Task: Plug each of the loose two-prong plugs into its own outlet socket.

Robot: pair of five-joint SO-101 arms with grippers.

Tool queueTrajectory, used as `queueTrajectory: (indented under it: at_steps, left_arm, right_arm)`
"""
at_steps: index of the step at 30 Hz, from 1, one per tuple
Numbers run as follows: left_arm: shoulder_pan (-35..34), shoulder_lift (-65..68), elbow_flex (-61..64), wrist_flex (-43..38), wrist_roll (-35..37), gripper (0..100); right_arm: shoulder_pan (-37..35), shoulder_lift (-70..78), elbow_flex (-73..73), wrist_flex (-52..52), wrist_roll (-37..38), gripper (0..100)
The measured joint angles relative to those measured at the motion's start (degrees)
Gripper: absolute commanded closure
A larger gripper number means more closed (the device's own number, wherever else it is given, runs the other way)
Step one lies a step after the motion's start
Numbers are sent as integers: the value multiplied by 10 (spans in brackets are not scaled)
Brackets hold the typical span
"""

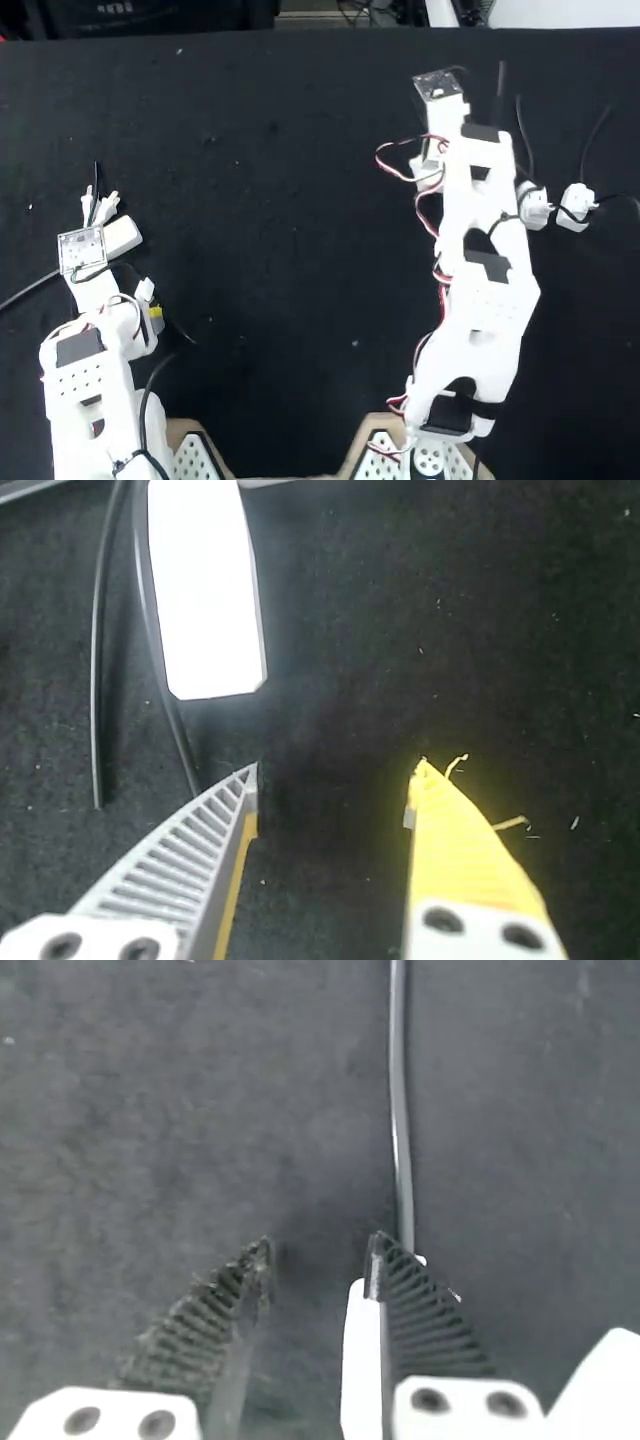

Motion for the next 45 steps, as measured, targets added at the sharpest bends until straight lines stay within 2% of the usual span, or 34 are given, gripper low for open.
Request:
queueTrajectory:
  at_steps: [12, 20, 25, 30, 36, 41, 45]
  left_arm:
    - [0, 0, 0, 0, 0, 762]
    - [0, 0, 0, 0, 0, 762]
    - [0, 0, 0, 0, 0, 762]
    - [0, 0, 0, 4, 0, 762]
    - [0, 0, 0, 4, 0, 762]
    - [0, 0, 0, 4, 0, 762]
    - [0, 0, 0, 4, 0, 762]
  right_arm:
    - [33, 0, 0, -6, 0, 848]
    - [33, 0, 0, -2, -1, 848]
    - [4, -48, 5, 34, -40, 848]
    - [-16, -152, 98, 34, -47, 848]
    - [-18, -274, 292, -51, -48, 848]
    - [-4, -299, 396, -126, -29, 848]
    - [19, -287, 401, -171, -16, 848]
